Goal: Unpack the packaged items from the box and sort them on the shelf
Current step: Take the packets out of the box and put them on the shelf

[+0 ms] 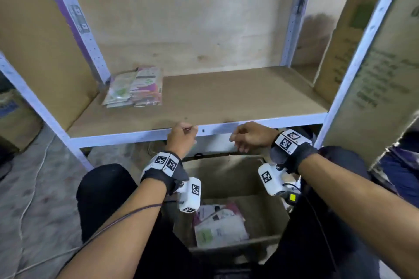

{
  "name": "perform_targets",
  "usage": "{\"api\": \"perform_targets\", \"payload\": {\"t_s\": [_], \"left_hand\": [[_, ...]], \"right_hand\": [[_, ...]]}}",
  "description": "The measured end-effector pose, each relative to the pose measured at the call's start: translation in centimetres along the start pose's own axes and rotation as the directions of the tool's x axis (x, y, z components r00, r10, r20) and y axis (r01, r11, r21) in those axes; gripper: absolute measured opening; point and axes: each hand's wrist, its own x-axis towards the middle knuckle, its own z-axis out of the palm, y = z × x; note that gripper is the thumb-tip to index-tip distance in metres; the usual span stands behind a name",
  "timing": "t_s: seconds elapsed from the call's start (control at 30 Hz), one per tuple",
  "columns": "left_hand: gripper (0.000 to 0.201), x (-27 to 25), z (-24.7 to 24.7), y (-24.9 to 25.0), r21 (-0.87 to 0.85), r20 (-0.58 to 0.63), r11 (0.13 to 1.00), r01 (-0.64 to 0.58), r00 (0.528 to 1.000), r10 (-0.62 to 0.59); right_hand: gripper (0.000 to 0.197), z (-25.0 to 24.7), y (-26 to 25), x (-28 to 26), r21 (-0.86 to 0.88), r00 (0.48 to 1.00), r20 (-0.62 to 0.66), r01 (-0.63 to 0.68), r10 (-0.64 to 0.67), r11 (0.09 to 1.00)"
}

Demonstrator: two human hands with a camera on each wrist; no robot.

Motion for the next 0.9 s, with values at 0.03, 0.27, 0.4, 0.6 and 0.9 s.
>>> {"api": "perform_targets", "payload": {"t_s": [0.03,0.27,0.4,0.6,0.9], "left_hand": [[0.011,-1.0,0.9,-0.6,0.011,0.05,1.0,0.004,0.999,-0.005],[0.031,-3.9,5.9,-4.1,0.058,0.399,0.984,0.171,0.899,-0.18],[0.032,-3.5,7.9,-6.5,0.167,0.471,0.953,0.253,0.829,-0.302],[0.025,-1.8,9.9,-10.8,0.294,0.5,0.911,0.29,0.765,-0.405],[0.025,-0.1,11.7,-15.4,0.376,0.512,0.833,0.407,0.658,-0.552]], "right_hand": [[0.013,0.0,1.2,-0.7,-0.051,1.0,0.018,-0.011,0.012,0.999],[0.023,2.1,7.4,-2.0,-0.175,0.99,0.055,-0.12,0.132,0.977],[0.023,4.0,9.9,-0.1,-0.159,0.976,0.087,-0.183,0.198,0.97],[0.021,6.9,14.1,4.2,-0.083,0.936,0.169,-0.298,0.309,0.951],[0.017,10.7,18.1,9.8,-0.197,0.864,0.295,-0.364,0.409,0.91]]}}
